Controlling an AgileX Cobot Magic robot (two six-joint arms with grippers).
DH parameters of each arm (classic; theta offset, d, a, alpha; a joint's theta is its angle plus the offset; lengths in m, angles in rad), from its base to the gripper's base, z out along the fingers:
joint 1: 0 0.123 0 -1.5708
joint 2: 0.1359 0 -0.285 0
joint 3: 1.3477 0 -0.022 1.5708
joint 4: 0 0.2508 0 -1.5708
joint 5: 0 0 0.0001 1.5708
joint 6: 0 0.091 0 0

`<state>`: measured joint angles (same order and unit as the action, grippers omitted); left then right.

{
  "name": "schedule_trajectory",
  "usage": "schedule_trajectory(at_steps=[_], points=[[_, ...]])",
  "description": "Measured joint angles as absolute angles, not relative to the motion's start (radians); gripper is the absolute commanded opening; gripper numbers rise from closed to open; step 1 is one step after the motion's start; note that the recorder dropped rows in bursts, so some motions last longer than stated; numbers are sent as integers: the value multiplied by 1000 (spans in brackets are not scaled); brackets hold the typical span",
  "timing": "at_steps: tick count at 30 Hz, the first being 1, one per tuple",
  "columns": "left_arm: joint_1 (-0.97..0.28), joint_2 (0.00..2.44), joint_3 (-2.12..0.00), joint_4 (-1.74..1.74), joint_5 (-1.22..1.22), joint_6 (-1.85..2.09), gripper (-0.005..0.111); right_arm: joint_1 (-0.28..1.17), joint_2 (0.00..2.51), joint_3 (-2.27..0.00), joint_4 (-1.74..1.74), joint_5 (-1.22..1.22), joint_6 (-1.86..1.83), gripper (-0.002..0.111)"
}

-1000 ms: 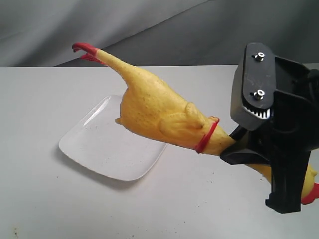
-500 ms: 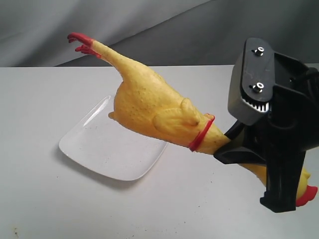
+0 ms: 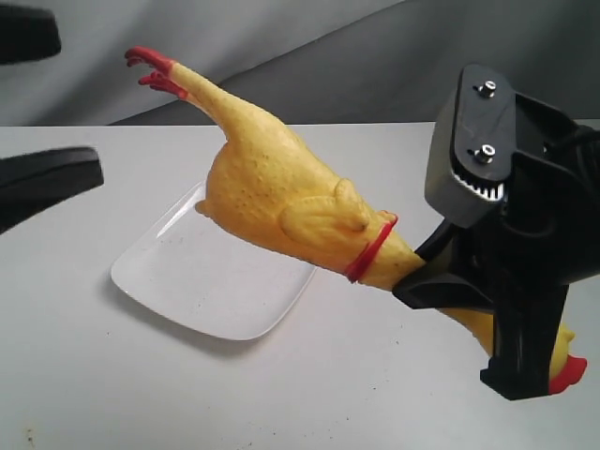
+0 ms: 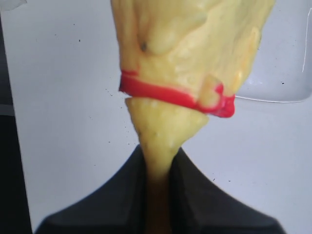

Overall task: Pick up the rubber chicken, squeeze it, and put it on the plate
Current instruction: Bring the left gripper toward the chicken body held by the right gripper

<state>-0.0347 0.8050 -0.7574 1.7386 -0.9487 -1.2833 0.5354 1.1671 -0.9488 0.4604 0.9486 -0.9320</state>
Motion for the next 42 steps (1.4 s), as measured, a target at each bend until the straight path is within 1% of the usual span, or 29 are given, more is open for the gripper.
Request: schedule_trajectory(at_steps=[3,7,10,14,15,17,19,20,22,26,28,36,42], points=[[-119,885,-820,1741,-893,-1136,67,535,1167,-949,472,948,-932,0],[-267,914,-791,1753,-642,-839,67,535,1167,-949,481,948,-930,0],[-375,902,-745,1757,-365,-674,67,535,1167,-949,484,948,-928,0],[-577,891,-685,1763,100,-547,67,535,1167,-949,484,944,-926,0],[-633,891,-683,1754,172,-535,67,535,1167,-949,485,943,-926,0],[-742,891,-688,1671,284,-494,67,535,1167,-949,487,941,-926,0],[-815,891,-713,1515,332,-408,67,535,1167,-949,487,939,-926,0],[-860,893,-734,1381,359,-304,67,535,1167,-949,487,939,-926,0],[-906,909,-796,1146,456,-84,67,535,1167,-949,487,939,-926,0],[-930,987,-944,679,784,394,67,535,1167,-949,489,934,-926,0],[-933,1031,-996,539,872,521,67,535,1167,-947,489,923,-926,0],[-935,1109,-1171,276,887,752,67,535,1167,-914,491,919,-933,0],[-935,1188,-1200,110,914,857,67,535,1167,-914,521,921,-951,0]])
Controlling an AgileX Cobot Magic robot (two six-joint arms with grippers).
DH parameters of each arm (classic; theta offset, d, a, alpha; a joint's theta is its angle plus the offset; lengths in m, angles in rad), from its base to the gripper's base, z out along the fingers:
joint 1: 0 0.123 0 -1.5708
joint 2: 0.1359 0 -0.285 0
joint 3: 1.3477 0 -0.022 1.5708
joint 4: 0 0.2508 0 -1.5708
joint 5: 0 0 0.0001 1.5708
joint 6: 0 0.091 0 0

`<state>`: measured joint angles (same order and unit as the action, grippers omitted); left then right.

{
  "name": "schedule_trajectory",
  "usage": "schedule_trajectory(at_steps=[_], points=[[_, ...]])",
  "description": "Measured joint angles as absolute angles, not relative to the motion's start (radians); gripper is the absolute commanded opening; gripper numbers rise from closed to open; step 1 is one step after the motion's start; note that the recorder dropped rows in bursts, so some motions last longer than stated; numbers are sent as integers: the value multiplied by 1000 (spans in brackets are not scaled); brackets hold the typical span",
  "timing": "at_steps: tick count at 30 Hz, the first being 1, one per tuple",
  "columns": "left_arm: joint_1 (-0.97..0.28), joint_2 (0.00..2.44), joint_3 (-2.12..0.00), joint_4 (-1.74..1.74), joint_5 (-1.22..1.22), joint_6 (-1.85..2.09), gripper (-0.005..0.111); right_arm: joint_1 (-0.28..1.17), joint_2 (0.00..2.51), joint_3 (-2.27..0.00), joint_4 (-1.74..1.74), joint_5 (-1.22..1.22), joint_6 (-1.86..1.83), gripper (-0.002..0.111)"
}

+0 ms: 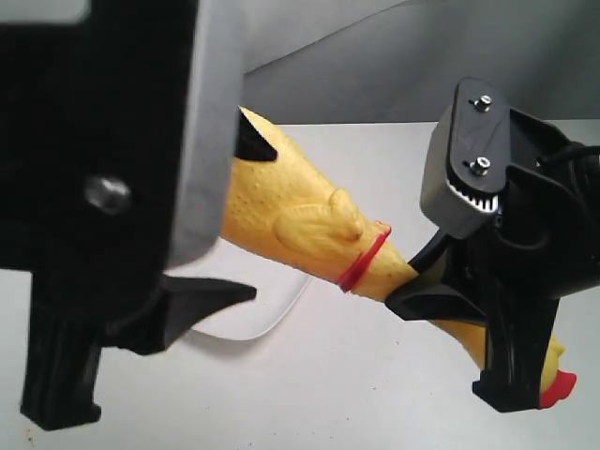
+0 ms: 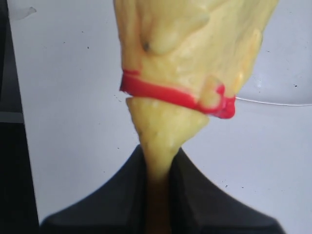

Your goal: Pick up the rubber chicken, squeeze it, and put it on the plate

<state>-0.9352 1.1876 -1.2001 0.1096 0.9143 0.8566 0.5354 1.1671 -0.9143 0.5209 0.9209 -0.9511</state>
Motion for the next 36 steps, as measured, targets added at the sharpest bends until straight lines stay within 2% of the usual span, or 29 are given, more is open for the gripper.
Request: schedule_trajectory(at_steps=[9,16,30,36], points=[[-935,1324,-1200,171,899,917,67,535,1167,-914,544,936,-953,0],[-935,1371,-1200,233,857,919,67,608,1167,-914,533,936,-953,0],[-1002,1338,-1200,260,833,919,67,637,1167,-911,483,926,-925,0],[-1005,1360,-1200,341,896,802,67,637,1167,-911,487,922,-925,0]])
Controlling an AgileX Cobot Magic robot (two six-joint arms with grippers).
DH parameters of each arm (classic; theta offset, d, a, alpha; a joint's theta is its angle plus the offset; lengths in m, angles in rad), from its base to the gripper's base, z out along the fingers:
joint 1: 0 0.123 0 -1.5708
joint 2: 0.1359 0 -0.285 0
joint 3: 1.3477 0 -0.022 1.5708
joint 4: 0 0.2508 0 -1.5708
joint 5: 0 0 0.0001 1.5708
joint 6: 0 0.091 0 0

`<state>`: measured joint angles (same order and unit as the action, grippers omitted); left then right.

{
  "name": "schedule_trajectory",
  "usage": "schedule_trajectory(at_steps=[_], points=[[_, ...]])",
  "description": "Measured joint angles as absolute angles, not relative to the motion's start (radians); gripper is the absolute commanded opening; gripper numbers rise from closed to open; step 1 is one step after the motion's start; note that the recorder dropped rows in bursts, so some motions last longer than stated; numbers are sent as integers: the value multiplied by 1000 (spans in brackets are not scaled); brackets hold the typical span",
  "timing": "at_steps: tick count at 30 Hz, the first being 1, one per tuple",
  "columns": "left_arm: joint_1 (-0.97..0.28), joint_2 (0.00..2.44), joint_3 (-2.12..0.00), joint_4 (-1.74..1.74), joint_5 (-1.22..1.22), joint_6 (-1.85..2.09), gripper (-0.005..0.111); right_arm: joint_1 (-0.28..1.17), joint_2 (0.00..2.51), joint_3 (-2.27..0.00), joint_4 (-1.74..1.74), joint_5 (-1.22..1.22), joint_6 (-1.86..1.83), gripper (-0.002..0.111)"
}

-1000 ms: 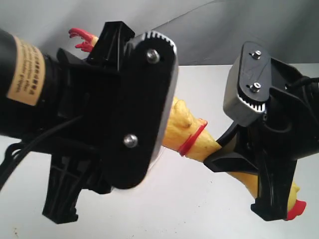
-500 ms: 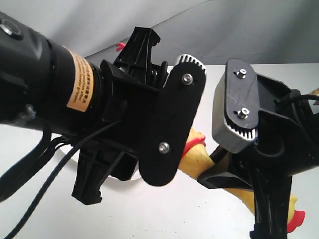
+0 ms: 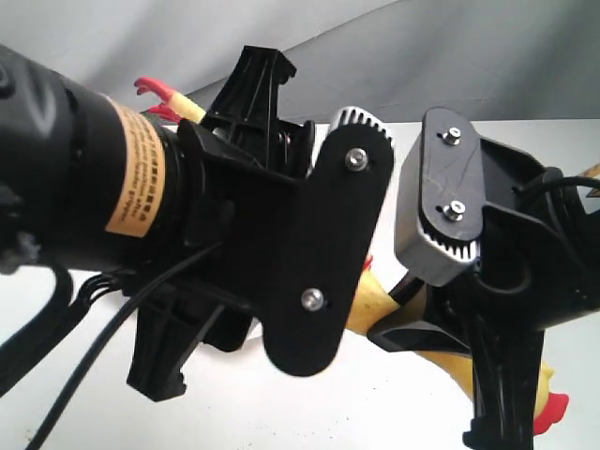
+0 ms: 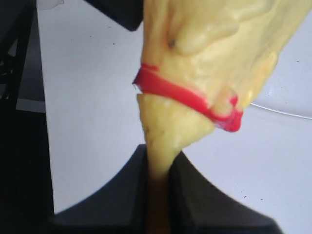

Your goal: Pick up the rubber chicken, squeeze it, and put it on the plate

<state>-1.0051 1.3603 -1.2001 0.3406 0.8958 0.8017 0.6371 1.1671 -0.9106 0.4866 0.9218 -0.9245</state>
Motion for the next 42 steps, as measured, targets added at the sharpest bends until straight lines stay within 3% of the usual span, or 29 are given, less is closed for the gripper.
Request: schedule_trajectory(at_steps=[7,11,12,21,24,25,27,29,38,42], points=[[-1013,1429,-1200,482,920,718,63,637,1169,-911,483,913,-917,0],[-1013,1431,-1204,495,939,697,5,637,1169,-911,489,905,-917,0],[-1013,1431,-1204,495,948,695,0,637,1169,-911,493,901,-917,0],[-1015,1431,-1204,489,993,691,5,637,1169,-911,506,891,-917,0],[-1015,1431,-1204,489,993,681,25,637,1169,-911,506,891,-917,0],[-1015,1431,-1204,489,993,680,37,637,1169,-911,506,891,-917,0],[-1015,1431,-1204,487,995,676,74,637,1169,-911,506,891,-917,0],[-1015,1431,-1204,485,1013,665,87,637,1169,-911,497,904,-917,0],[-1013,1431,-1204,527,1045,575,83,637,1169,-911,493,925,-917,0],[-1013,1431,-1204,529,1046,565,57,637,1169,-911,493,925,-917,0]])
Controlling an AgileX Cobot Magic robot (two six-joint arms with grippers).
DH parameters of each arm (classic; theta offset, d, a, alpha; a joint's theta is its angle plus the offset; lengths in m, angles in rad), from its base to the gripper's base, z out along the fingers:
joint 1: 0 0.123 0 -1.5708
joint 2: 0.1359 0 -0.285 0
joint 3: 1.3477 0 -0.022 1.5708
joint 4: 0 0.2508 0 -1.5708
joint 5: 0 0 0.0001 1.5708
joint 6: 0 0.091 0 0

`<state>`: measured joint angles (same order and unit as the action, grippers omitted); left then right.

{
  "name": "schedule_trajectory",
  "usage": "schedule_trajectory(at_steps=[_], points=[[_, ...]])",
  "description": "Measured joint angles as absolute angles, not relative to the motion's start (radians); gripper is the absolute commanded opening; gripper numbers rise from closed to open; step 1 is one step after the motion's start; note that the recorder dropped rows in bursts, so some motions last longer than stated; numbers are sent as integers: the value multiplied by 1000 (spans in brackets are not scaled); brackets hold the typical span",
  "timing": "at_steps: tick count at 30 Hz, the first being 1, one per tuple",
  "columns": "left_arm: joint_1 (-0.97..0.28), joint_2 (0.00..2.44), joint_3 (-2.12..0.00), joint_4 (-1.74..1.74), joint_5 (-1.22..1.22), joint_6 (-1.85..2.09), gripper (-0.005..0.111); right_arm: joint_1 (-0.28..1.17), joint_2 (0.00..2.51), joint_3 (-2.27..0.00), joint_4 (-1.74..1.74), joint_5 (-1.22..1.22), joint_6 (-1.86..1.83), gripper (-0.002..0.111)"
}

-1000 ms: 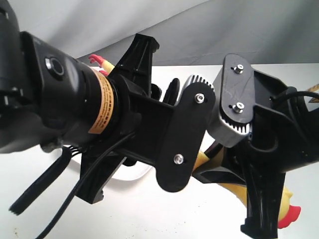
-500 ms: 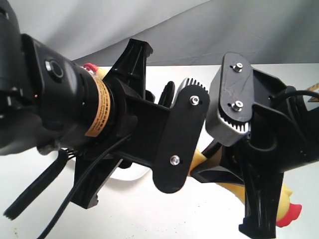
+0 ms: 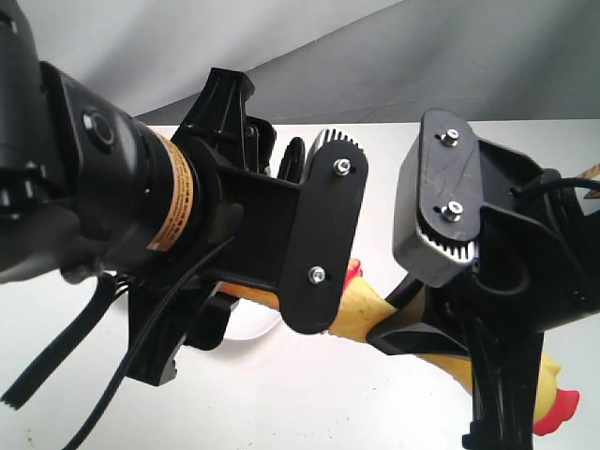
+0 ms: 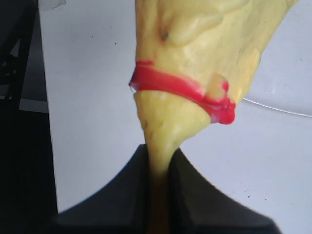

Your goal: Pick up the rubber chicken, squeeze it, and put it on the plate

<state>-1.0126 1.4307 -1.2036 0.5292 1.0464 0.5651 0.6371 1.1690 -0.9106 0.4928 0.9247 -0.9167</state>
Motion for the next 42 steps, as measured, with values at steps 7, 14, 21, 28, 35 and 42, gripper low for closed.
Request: schedule_trajectory(at_steps=[7,14,21,28,35,42], points=[[-1013,1431,-1204,531,1046,556,2,639,1169,-911,493,933,-917,0],[-1013,1431,-1204,531,1043,556,27,639,1169,-911,495,933,-917,0],[-1013,1431,-1204,531,1043,546,100,639,1169,-911,493,933,-917,0],[-1013,1431,-1204,527,1018,511,93,639,1169,-911,493,933,-917,0],[-1013,1431,-1204,457,976,512,16,639,1169,-911,489,931,-917,0],[-1013,1431,-1204,437,1004,533,2,639,1169,-911,493,911,-917,0]])
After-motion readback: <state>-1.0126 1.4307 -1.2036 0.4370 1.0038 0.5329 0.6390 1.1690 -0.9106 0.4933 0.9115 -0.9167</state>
